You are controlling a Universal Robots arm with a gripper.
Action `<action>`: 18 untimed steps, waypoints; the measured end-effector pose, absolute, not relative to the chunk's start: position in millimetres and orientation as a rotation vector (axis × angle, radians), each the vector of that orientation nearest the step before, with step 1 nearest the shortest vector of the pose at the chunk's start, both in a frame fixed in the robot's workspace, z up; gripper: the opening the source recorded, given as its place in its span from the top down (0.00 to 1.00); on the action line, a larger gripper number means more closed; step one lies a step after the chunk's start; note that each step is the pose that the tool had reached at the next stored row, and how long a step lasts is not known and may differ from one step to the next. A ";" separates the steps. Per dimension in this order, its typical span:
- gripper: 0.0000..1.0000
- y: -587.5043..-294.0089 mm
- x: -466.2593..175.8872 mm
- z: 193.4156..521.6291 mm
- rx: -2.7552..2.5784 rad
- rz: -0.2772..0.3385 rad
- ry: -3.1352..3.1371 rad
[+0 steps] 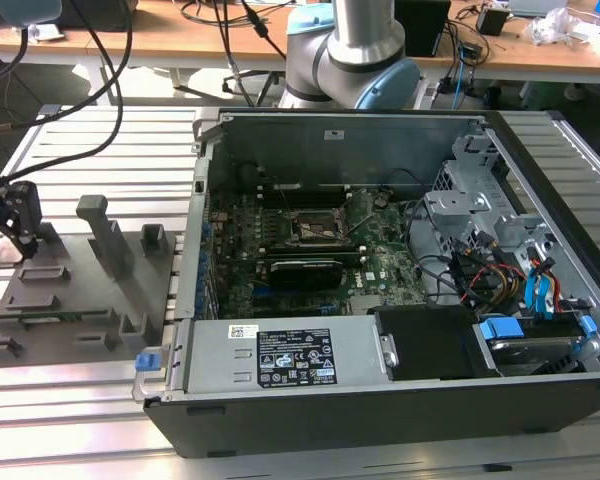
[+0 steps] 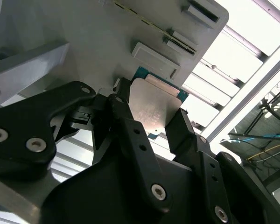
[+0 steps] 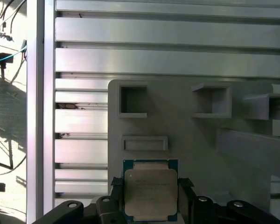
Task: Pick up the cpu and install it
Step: 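Pick up the cpu and move it towards the insertion slot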
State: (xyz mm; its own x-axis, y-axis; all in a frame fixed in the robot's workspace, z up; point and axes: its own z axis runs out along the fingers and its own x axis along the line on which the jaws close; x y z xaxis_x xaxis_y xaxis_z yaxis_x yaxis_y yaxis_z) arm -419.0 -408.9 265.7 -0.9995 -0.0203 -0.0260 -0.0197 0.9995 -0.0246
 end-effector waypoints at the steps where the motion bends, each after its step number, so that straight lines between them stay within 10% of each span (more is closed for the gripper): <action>1: 0.45 -408.9 -418.9 266.0 -0.031 -0.038 3.115; 18: 0.45 -408.9 -418.9 279.5 -0.031 -0.038 3.115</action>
State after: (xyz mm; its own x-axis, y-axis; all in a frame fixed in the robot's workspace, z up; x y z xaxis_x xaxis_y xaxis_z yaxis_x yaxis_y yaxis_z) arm -418.9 -408.9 279.5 -0.9995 -0.0204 -0.0259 -0.0197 0.9995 -0.0246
